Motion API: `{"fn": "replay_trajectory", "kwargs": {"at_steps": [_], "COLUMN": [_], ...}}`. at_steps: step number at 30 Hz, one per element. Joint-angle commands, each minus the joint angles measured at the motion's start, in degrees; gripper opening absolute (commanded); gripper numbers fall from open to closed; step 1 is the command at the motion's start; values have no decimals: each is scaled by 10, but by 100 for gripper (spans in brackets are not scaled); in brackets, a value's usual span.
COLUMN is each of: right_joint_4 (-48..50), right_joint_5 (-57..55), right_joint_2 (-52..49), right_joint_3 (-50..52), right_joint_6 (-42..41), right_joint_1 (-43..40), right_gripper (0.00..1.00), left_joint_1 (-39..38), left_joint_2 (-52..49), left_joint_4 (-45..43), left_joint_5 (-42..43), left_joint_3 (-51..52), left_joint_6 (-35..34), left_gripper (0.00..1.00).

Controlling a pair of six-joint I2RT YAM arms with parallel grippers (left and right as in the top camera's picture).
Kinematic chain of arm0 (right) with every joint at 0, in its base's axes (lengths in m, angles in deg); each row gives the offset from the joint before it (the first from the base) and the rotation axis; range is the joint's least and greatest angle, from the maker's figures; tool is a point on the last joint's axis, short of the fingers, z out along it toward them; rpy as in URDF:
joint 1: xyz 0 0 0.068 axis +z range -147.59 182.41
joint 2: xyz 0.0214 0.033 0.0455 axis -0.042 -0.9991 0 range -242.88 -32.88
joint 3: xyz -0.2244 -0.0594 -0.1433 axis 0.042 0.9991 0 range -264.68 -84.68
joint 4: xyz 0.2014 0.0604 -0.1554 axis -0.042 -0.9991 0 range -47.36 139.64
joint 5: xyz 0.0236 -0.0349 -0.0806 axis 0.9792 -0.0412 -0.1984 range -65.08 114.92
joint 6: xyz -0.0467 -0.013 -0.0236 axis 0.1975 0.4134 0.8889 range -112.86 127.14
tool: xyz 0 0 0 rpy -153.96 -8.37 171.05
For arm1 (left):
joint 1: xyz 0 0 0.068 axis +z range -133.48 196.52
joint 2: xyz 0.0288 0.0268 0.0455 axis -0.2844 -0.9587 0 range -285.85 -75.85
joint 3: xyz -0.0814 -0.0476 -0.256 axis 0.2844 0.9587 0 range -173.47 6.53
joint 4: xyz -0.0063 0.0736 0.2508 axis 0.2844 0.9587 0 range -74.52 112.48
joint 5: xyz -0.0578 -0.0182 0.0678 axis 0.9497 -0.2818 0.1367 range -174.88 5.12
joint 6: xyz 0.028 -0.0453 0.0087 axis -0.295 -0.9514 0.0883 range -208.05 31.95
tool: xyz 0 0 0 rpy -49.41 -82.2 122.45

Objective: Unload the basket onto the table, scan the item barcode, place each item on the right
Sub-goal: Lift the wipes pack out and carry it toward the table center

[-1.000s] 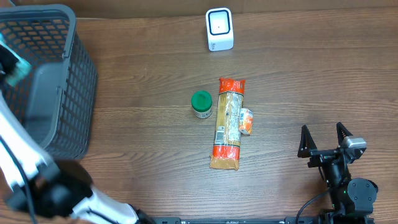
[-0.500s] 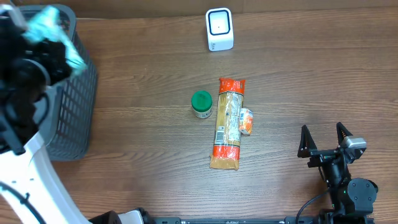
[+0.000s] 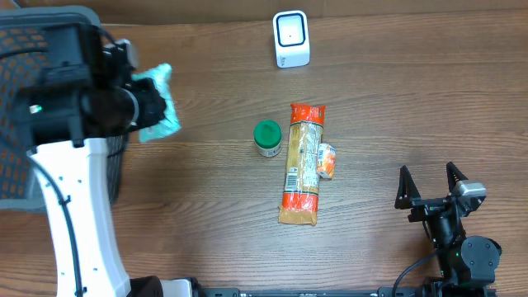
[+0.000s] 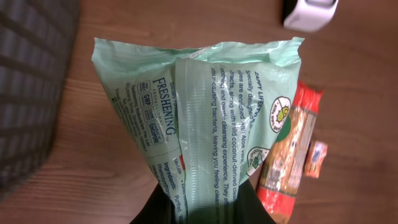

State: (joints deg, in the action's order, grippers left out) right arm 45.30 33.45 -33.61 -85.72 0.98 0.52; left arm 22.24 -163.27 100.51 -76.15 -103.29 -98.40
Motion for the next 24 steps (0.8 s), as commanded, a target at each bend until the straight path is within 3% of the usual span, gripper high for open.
{"fn": "replay_trajectory", "kwargs": {"at_steps": [1, 14, 24], "right_joint_4": [2, 2, 2], "right_joint_5": [-7, -7, -7], "right_joint_2": [6, 6, 6], "right_joint_3": [6, 6, 6], "right_joint_6": [2, 2, 2], "right_joint_1": [-4, -4, -4], "right_gripper": [100, 100, 100], "left_joint_1": [-38, -150, -212], "left_joint_2": [0, 0, 0], "left_joint_4": [-14, -118, -263], "left_joint_5": [-2, -3, -3], "left_joint_3": [42, 212, 411], "left_joint_6": [11, -24, -72], "left_gripper": [4, 4, 4]}}
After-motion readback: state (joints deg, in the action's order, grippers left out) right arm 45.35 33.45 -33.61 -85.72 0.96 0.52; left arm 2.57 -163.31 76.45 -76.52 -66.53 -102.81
